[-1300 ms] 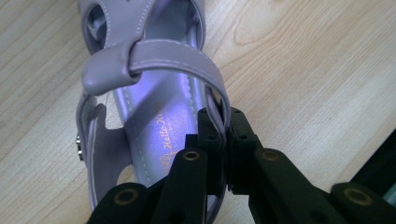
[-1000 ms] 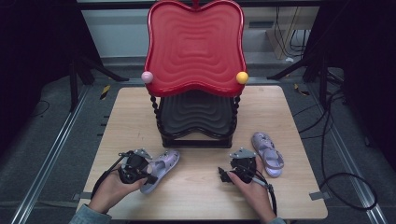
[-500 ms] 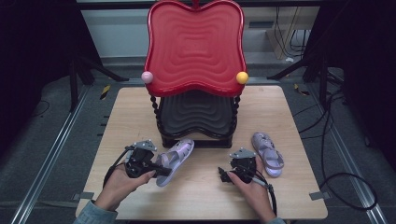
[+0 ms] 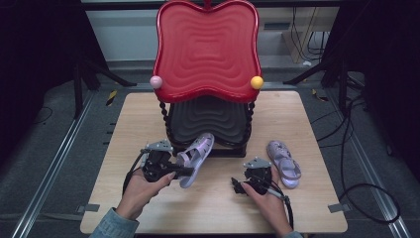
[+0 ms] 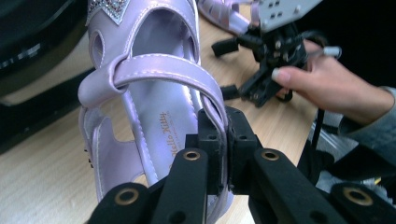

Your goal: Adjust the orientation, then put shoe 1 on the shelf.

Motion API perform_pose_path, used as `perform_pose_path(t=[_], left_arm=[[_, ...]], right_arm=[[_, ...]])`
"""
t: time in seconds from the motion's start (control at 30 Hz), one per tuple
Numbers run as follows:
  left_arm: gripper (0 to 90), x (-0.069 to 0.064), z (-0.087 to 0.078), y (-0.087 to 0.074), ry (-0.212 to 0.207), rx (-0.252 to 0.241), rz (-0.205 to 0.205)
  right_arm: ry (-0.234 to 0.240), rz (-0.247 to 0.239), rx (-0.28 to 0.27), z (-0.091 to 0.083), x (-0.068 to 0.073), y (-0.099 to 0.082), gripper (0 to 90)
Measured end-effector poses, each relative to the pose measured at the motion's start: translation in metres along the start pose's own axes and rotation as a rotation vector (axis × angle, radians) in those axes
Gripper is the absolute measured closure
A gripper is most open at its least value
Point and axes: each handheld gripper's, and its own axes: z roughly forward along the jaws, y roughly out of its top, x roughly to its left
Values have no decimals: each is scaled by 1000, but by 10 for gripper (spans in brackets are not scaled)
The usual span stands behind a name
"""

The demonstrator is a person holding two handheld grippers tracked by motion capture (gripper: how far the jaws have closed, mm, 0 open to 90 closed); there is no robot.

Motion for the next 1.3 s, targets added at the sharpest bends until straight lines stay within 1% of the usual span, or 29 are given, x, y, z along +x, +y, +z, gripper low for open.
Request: perform_pose_path(t=[0.13,0.3,0.37,0.4,0.43,0.57,0.63,0.67,0.73,0.77,0.87,0.93,1.0,1.1,1.23,1.3], left_arm=[[864,-3,1,5,0,-21,4],[864,-4,3,9,5,-34,6],[863,-4,4,12,10,-55,-2],[863,-4,4,12,10,-55,-2],[863,-4,4,15,14,-72,-8],[863,-4,4,24,37,-113,-8],[864,-4,4,26,40,-120,-8],[863,-4,5,32,51,-146,-11],[863,-3,7,39,71,-181,-16],[863,-3,8,41,80,-192,-17],[864,-2,12,49,137,-226,-6],[864,0,16,54,156,-249,-18],[863,1,19,58,170,-258,-17],[863,3,24,62,205,-283,-8],[863,6,30,65,225,-316,-22],[863,9,33,67,243,-330,-25]], right_arm=[[0,0,0,0,0,0,46],[-1,-1,0,0,0,0,46],[1,0,0,0,0,0,46],[1,0,0,0,0,0,46],[1,0,0,0,0,0,46],[0,-4,-2,0,0,0,46],[0,-4,-2,0,0,0,46],[0,-4,-2,0,0,0,46],[0,-3,-2,0,0,0,45],[0,-4,-2,0,0,0,46],[-2,-5,0,0,0,0,46],[-1,-5,-2,0,0,0,46],[-1,-5,-1,0,0,0,46],[-2,-5,-2,0,0,0,46],[-2,-6,-2,0,0,0,46],[0,-4,-2,0,0,0,46]])
